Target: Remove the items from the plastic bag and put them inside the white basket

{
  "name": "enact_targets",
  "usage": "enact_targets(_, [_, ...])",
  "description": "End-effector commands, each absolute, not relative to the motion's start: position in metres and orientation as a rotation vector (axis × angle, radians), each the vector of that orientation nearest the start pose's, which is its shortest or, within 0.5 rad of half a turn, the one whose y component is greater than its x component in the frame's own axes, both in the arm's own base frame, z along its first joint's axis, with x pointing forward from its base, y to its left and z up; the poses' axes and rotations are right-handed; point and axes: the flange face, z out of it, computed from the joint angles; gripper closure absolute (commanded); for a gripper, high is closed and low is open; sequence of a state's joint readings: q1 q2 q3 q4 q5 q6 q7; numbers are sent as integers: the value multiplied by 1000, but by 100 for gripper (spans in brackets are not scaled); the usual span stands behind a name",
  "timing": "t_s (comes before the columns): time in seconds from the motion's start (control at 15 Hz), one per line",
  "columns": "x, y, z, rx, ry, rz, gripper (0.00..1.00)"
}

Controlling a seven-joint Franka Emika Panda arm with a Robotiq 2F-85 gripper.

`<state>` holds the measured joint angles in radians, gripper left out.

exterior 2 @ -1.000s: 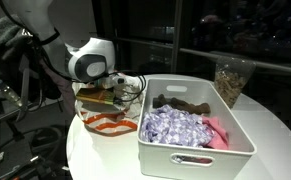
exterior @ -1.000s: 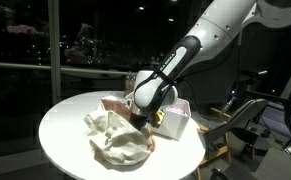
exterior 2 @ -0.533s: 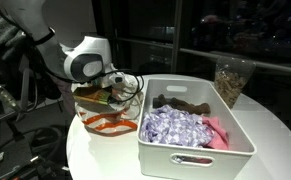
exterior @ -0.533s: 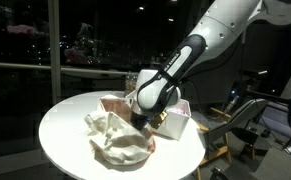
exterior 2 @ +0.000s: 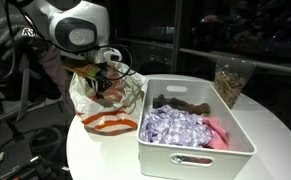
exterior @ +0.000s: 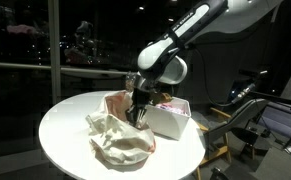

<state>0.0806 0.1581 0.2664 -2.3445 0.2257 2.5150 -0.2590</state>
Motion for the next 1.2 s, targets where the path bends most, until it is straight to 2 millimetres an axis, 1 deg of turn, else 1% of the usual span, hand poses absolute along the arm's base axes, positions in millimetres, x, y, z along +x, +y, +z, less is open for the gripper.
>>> enact_targets(0.0, [480,170,330,-2898,-594,-54,99])
enact_targets(0.13, [480,165,359,-2919,-589,-96,98])
enact_targets(0.2, [481,162,371,-2924,-583,-117,98])
enact_targets(0.33, [484,156,388,-2934,-569,-137,98])
enact_targets(0.53, [485,150,416,-2961,-562,-226,98])
enact_targets(0.67, [483,144,443,-2994,-535,-335,98])
enact_targets(0.87, [479,126,494,-3030,-426,-538,98])
enact_targets(1.0, [474,105,533,-3041,-332,-658,98])
enact_targets(1.13, [472,84,559,-3044,-236,-779,98])
